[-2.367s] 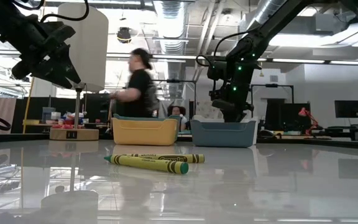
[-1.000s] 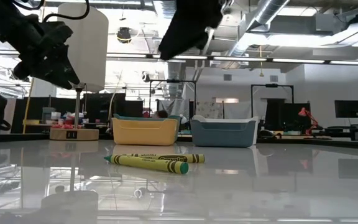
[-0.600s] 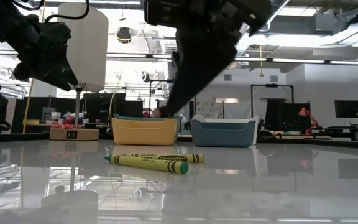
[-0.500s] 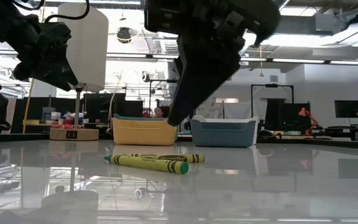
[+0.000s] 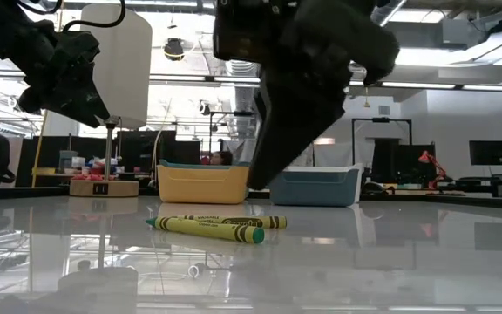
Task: Sort crayons
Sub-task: Put the green crayon into the white bin
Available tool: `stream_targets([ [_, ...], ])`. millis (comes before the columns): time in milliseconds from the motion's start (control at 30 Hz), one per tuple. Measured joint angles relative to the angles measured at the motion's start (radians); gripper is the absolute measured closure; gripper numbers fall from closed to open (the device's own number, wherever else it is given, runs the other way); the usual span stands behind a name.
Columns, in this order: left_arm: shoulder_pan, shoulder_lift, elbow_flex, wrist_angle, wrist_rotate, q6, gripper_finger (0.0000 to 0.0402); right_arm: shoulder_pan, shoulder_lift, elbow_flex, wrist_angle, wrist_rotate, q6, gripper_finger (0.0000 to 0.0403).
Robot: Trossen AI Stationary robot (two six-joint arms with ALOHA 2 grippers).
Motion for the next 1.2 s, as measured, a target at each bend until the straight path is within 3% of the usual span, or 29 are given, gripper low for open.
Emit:
stream_targets([
  [1200, 0.000, 0.000, 0.000, 0.000, -0.001, -0.011, 0.0242, 0.053, 0.062, -0.044, 0.033, 0.128, 0.096, 0.0307],
])
